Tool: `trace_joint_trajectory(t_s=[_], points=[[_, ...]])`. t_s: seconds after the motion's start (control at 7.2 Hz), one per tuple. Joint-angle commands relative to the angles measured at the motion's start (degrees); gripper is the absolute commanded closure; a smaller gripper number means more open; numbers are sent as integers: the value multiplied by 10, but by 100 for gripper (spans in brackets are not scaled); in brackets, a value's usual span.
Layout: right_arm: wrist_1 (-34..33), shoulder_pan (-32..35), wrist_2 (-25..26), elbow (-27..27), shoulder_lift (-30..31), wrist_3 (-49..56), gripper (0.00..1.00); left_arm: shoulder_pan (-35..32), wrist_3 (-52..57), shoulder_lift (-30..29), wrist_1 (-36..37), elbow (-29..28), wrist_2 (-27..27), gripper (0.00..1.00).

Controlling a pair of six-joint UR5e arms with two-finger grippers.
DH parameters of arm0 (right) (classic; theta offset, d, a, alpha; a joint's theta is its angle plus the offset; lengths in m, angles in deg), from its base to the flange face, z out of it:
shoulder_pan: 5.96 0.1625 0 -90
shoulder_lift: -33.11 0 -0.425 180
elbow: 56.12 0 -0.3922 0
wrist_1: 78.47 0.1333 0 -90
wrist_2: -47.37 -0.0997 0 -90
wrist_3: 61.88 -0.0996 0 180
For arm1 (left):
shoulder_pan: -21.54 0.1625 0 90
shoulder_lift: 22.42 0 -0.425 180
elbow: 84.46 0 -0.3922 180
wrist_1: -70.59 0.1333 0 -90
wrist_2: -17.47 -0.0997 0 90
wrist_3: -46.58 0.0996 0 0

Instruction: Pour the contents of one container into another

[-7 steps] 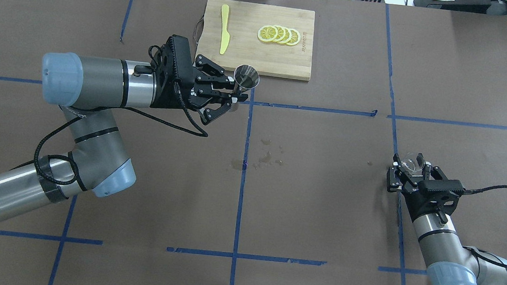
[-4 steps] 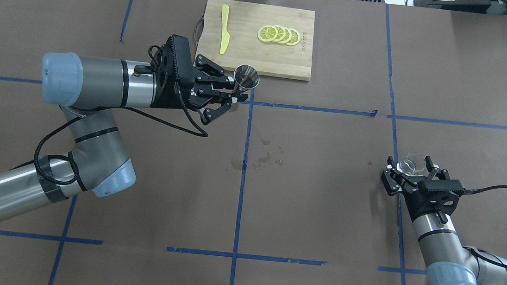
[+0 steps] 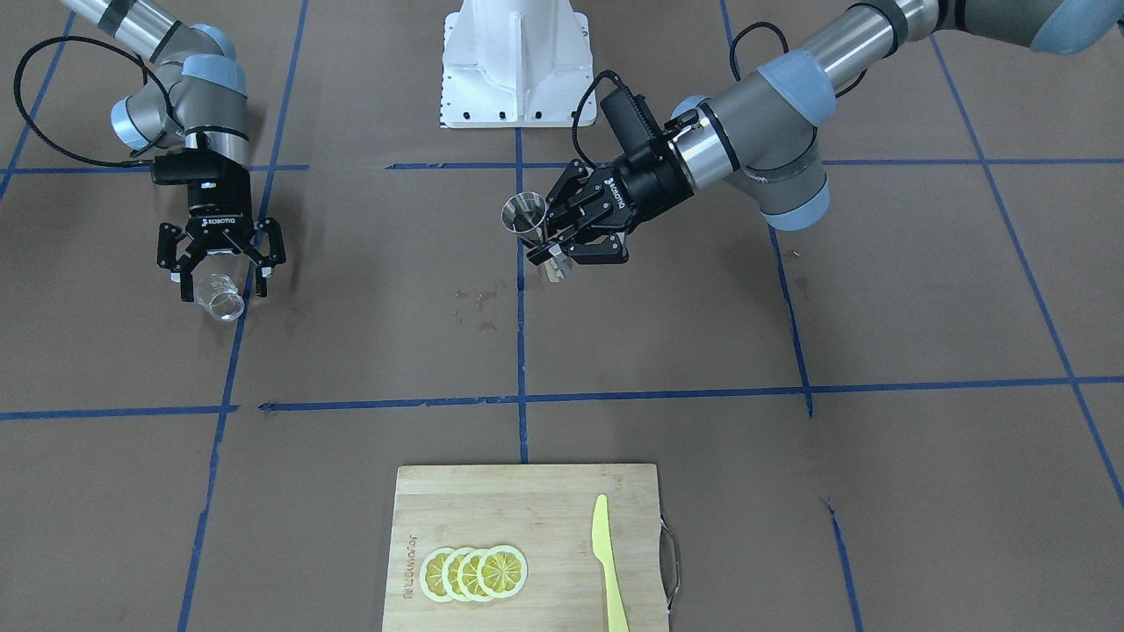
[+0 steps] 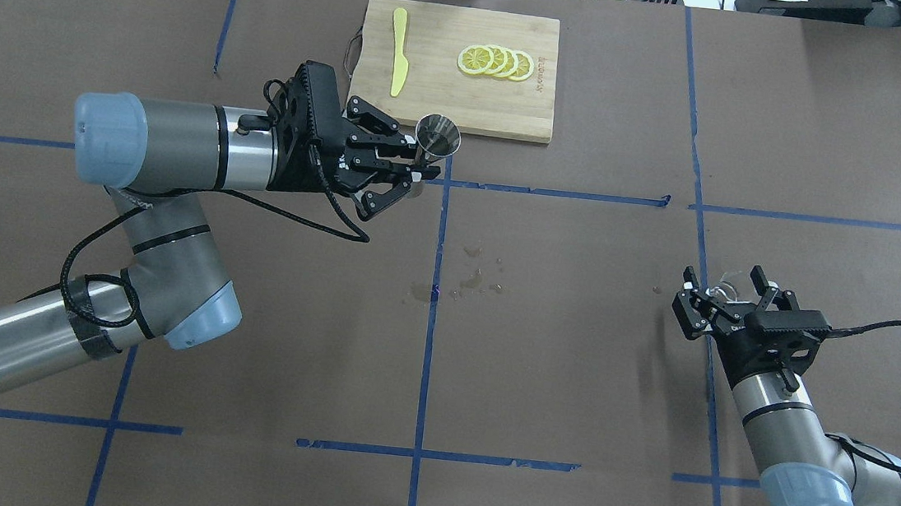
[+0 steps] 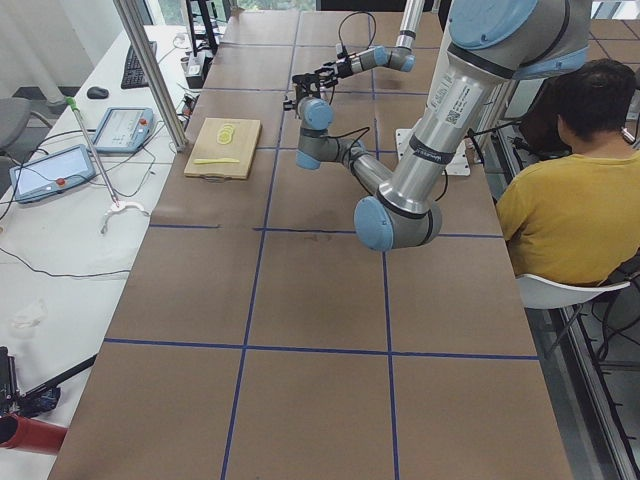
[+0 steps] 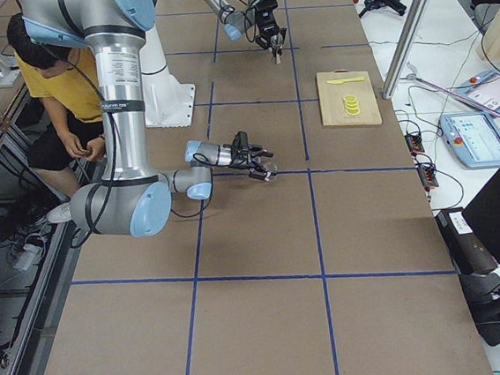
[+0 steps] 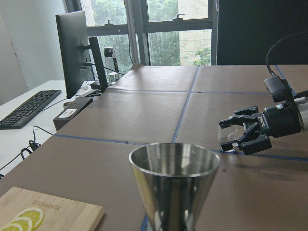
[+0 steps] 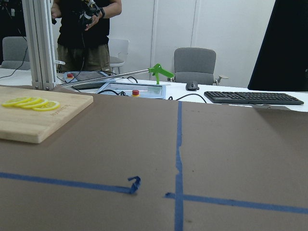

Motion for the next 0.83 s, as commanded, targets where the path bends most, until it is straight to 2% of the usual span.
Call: trace_joint_trajectory(t_s=[0.0,0.14,0.28,0.42,0.69], points=[[-2,16,-1,51,4,49,0,0,0,0,0,0,0,100],[-2,30,-7,58,4,66,0,0,0,0,0,0,0,100],[-5,58,-48,69,4,81,0,0,0,0,0,0,0,100],[-7,107,-131,70,7,82,0,0,0,0,-1,0,0,100],[-28,248,-370,75,22,88,0,0,0,0,-1,0,0,100]])
